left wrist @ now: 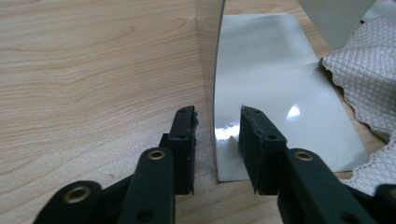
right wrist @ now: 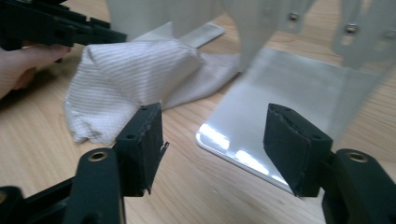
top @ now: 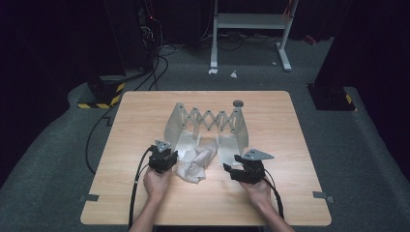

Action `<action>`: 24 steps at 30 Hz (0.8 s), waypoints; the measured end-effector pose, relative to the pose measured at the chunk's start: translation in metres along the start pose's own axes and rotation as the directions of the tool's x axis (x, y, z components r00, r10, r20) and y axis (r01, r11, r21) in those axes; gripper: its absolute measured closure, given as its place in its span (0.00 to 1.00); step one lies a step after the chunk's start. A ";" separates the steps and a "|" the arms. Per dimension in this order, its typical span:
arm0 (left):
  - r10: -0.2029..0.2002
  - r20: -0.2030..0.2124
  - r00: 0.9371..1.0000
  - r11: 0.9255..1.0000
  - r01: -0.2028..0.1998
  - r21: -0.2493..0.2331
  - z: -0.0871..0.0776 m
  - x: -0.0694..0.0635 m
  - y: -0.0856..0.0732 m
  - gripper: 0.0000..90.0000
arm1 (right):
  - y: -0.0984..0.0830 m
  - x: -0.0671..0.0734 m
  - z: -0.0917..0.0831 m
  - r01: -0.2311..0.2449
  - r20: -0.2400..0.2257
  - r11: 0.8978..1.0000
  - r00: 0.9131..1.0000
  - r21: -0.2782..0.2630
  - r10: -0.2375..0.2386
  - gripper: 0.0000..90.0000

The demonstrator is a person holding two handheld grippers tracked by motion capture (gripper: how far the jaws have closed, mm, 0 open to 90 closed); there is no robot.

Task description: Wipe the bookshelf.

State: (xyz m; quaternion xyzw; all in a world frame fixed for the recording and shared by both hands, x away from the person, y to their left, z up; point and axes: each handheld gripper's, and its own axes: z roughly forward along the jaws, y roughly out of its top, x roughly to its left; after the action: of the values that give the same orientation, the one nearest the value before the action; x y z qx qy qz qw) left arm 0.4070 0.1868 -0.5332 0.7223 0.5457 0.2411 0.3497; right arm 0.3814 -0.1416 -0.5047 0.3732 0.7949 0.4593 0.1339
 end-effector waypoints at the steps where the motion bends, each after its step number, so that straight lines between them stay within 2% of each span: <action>1: 0.000 0.001 1.000 1.000 0.000 0.000 0.000 0.000 0.000 0.73 | 0.002 0.002 0.002 0.005 -0.011 1.000 1.000 0.003 -0.005 0.39; 10: 0.016 0.002 1.000 1.000 -0.016 0.001 0.000 -0.002 0.000 0.67 | 0.017 0.019 0.028 0.053 -0.087 0.998 0.995 0.043 -0.049 0.32; 20: 0.015 0.003 1.000 1.000 -0.015 0.002 0.000 -0.002 0.000 0.65 | 0.032 0.032 0.052 0.067 -0.099 0.995 0.993 0.069 -0.060 0.26; 24: 0.014 0.004 1.000 1.000 -0.014 0.002 0.000 -0.002 0.000 0.64 | 0.038 0.036 0.060 0.068 -0.115 0.996 0.992 0.060 -0.060 0.21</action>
State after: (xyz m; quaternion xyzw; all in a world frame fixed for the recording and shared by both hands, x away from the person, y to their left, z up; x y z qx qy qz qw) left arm 0.4068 0.1846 -0.5334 0.7272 0.5401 0.2415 0.3482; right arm 0.4083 -0.0668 -0.5013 0.3250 0.8270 0.4494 0.0914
